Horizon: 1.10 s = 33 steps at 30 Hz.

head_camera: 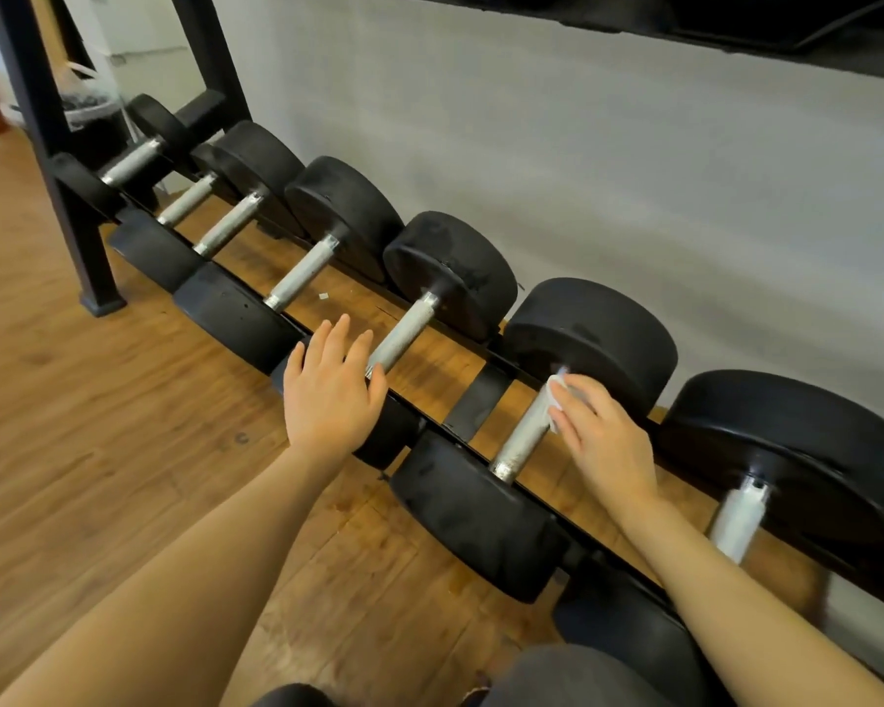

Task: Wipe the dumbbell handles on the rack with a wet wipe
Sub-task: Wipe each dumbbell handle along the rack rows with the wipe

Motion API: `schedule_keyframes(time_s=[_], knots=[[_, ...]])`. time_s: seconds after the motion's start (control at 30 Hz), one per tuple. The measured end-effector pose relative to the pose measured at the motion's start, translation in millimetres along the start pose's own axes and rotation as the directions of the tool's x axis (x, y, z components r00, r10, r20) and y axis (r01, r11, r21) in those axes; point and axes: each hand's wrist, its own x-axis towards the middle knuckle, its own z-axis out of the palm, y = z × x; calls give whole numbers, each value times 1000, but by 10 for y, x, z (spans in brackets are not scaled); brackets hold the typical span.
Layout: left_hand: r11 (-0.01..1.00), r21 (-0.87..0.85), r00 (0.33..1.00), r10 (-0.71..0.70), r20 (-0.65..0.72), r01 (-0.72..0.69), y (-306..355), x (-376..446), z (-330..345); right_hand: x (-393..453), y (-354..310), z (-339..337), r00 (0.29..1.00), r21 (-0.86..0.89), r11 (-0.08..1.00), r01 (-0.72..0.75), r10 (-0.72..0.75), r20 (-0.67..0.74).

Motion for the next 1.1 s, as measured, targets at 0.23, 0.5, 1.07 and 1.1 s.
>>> schedule_keyframes(time_s=[0.23,0.5,1.07,1.1], knots=[[1000,20,1000,23,-15,-23,-9,10,15,55,16,-12,999,32,998,45,-44,-27],[999,20,997,43,-68,-42,-13,-2,42,96,-45,29,996,108,991,82,-85,23],[998,-10,993,62,-103,-64,-24,-17,24,107,86,3,1000,67,998,2,-3,14],[998,-12,993,62,-105,-63,-23,-17,26,107,84,11,1000,73,997,1,-2,11]])
